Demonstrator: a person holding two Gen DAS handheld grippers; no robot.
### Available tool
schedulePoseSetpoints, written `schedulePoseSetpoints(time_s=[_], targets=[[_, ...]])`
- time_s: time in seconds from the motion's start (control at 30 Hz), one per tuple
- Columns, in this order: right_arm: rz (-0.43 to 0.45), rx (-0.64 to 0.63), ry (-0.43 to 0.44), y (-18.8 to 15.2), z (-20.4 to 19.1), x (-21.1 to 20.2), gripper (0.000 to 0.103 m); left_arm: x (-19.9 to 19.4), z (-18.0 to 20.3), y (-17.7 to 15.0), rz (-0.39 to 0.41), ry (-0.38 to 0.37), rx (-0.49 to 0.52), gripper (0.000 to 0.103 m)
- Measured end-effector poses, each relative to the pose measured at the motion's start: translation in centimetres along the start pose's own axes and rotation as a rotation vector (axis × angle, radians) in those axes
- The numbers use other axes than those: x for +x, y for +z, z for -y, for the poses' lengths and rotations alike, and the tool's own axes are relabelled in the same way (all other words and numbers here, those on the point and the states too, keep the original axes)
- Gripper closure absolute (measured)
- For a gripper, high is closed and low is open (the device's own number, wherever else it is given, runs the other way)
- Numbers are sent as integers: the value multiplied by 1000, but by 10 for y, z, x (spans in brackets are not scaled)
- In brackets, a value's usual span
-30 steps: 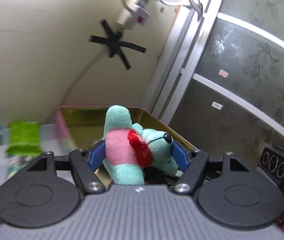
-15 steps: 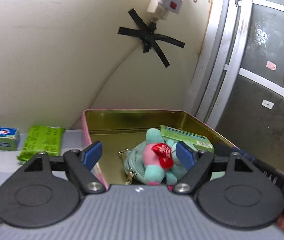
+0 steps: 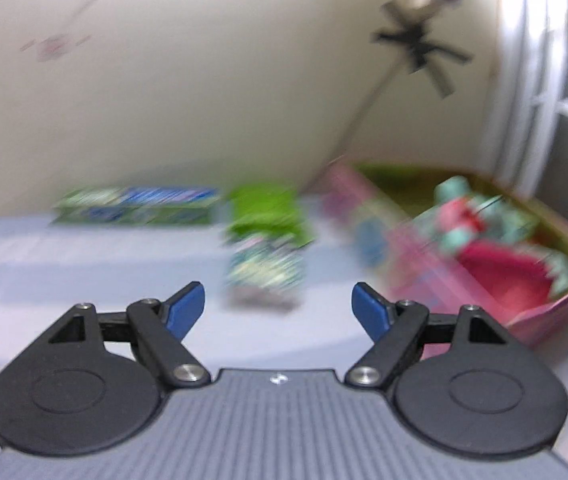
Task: Organize objects
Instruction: 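Carry the plush toy into the pink tin and open the right gripper, then move the right gripper to the Crest toothpaste box and grasp it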
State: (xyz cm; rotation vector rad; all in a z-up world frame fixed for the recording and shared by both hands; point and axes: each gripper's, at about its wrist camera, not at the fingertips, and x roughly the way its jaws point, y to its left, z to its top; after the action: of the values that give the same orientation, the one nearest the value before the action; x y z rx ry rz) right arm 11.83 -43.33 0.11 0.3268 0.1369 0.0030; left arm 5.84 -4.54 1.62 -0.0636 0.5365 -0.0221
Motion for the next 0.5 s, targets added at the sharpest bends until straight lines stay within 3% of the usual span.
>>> schedulePoseSetpoints(time_s=[0.17, 0.33, 0.5], targets=[[-18, -20, 51, -9, -17, -28, 22, -6, -52, -20, -58, 150, -16, 21], [-30, -65, 138, -15, -51, -60, 21, -14, -94, -24, -74, 243, -45, 21], [-54, -156, 246, -22, -100, -76, 19, -22, -127, -25, -71, 290, -81, 21]])
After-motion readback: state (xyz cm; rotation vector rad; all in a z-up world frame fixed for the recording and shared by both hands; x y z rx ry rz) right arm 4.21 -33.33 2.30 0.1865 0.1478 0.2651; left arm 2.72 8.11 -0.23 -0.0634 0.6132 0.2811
